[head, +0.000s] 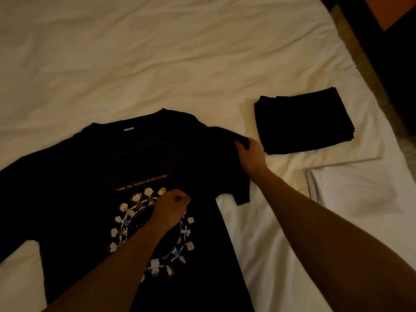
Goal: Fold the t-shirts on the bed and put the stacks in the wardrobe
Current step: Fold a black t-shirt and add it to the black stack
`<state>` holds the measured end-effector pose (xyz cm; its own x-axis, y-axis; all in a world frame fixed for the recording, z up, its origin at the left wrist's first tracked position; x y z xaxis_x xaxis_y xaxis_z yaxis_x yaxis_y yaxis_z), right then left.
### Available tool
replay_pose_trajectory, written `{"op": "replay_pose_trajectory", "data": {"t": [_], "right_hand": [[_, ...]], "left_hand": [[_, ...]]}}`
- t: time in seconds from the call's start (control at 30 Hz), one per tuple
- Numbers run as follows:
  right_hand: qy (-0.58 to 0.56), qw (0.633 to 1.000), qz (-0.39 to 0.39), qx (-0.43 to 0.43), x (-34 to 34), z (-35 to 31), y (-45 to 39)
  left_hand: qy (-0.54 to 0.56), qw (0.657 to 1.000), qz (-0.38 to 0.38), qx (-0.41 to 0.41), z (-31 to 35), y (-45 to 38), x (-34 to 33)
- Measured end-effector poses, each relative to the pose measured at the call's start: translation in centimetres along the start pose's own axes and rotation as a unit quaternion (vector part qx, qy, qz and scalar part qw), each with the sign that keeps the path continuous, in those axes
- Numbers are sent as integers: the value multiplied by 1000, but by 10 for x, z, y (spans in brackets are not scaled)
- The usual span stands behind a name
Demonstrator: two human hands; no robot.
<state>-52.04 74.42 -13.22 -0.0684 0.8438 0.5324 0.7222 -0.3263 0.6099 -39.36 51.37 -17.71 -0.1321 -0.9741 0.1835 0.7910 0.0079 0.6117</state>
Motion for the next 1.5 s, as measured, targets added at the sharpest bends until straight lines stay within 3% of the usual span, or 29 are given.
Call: {"op": "replay_pose_trajectory", "data": {"t": [0.13, 0.27, 0.33, 0.4, 0.47, 0.57, 0.63, 0.73, 0.9, 1.0, 1.07, 1.13, 1.27, 1.33, 1.5], "right_hand": [[61, 991, 95, 66, 43, -30, -12], [174, 951, 201, 159, 54, -53, -1], [131, 967, 147, 164, 45, -50, -1], [116, 986, 4, 117, 29, -35, -4], [240, 961, -91, 105, 15, -17, -9], [390, 905, -113, 129, 6, -2, -12], [342, 924, -103, 133, 4, -5, -11], [226, 972, -5, 70, 10, -15, -21], [199, 974, -97, -52, 1, 1, -35], [351, 936, 7, 32, 5, -5, -29], [382, 920, 49, 74, 8, -10, -26], [368, 922, 71, 95, 15, -13, -25], [148, 983, 104, 22, 60, -14, -28], [155, 975, 157, 21, 81, -15, -27], [292, 922, 251, 43, 83, -7, -14]], "left_hand": [[-47, 999, 7, -13, 7, 1, -7], [-69, 997, 11, -13, 9, 2, -9], [-59, 998, 20, -2, 9, 3, -10], [-51, 998, 23, 5, 11, 3, -11], [-47, 999, 17, 6, 14, 4, -11], [-46, 999, 10, 3, 15, 5, -11], [-41, 999, 12, 5, 13, 7, -12], [-32, 999, 17, 6, 9, 10, -13], [-29, 999, 6, 20, 4, 12, -11], [-27, 999, 6, 20, 5, 10, -10], [-26, 1000, 3, 17, 6, 10, -10], [-29, 999, 0, 15, 6, 10, -9], [-43, 999, 17, 22, 4, 10, -11], [-50, 998, 20, 12, 4, 9, -12], [-45, 998, 31, -10, 0, 20, -11]]}}
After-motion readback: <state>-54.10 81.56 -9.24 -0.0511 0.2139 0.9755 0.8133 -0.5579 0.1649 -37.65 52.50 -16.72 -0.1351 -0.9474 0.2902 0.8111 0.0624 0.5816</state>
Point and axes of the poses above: each hand's wrist, its own y-axis away from the middle knuckle, its own x-axis out of the back of the hand, z = x × y, the point moved 4 cm from there along -y, towards the middle knuckle, and after that the axes turned 13 degrees about -x, right-handed, at the moved point
